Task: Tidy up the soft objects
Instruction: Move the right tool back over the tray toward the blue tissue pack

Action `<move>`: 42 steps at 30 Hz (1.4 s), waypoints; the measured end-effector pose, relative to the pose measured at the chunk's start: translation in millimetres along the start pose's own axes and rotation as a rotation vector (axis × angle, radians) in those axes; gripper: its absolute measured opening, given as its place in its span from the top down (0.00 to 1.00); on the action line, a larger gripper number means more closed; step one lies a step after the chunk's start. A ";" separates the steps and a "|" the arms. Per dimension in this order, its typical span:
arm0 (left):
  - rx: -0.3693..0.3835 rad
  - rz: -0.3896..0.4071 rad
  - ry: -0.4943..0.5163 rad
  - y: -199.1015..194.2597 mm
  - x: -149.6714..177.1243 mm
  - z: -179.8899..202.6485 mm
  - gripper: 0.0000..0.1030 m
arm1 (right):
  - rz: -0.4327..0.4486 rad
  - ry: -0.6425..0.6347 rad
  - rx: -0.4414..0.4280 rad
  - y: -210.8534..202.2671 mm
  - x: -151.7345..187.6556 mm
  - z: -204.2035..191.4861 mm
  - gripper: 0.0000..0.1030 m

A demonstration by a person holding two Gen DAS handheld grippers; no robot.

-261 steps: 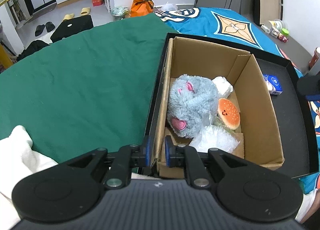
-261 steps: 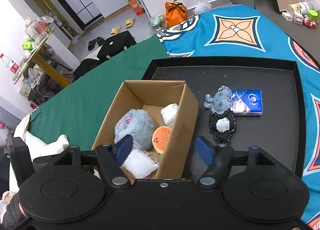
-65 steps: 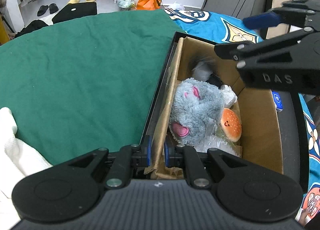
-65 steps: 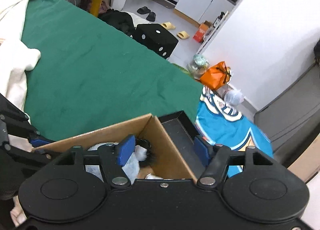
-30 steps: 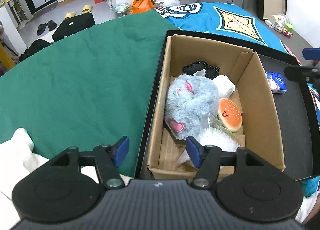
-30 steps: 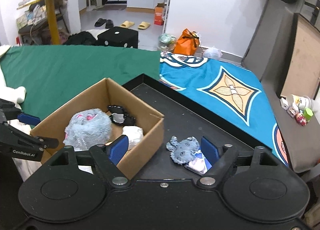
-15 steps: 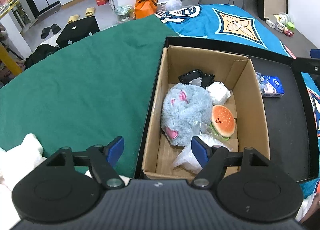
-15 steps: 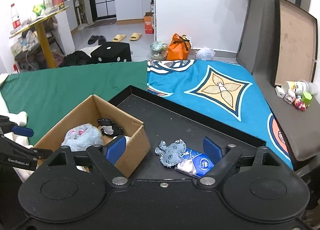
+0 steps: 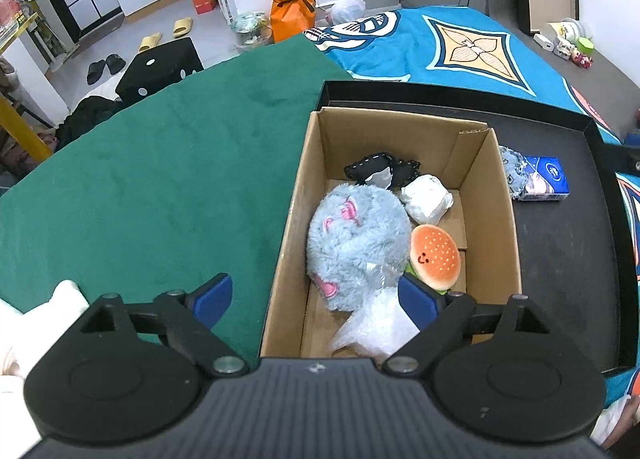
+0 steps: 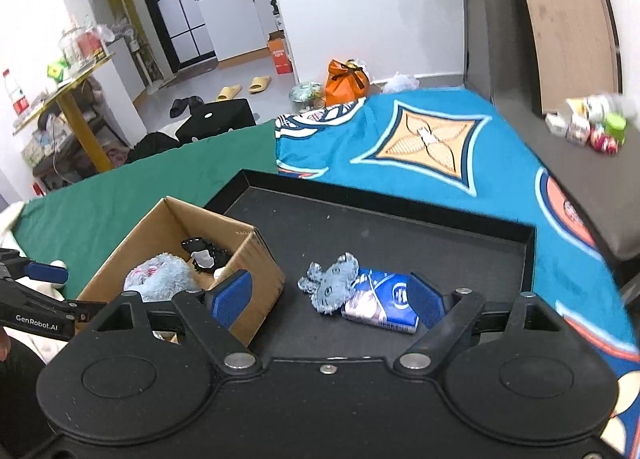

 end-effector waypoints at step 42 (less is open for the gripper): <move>-0.090 -0.045 -0.019 37.7 -9.8 -9.0 0.13 | -0.148 0.226 0.072 92.0 35.0 70.2 0.68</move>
Point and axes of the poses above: each gripper's, at about its wrist camera, not at the fingertips, and y roughly the way its jaws point, z to its right, x to its underside, the point moved 7 cm from there along y, roughly the way its jaws point, and after that the axes turned 1 degree about -y, right-handed, at the moved point
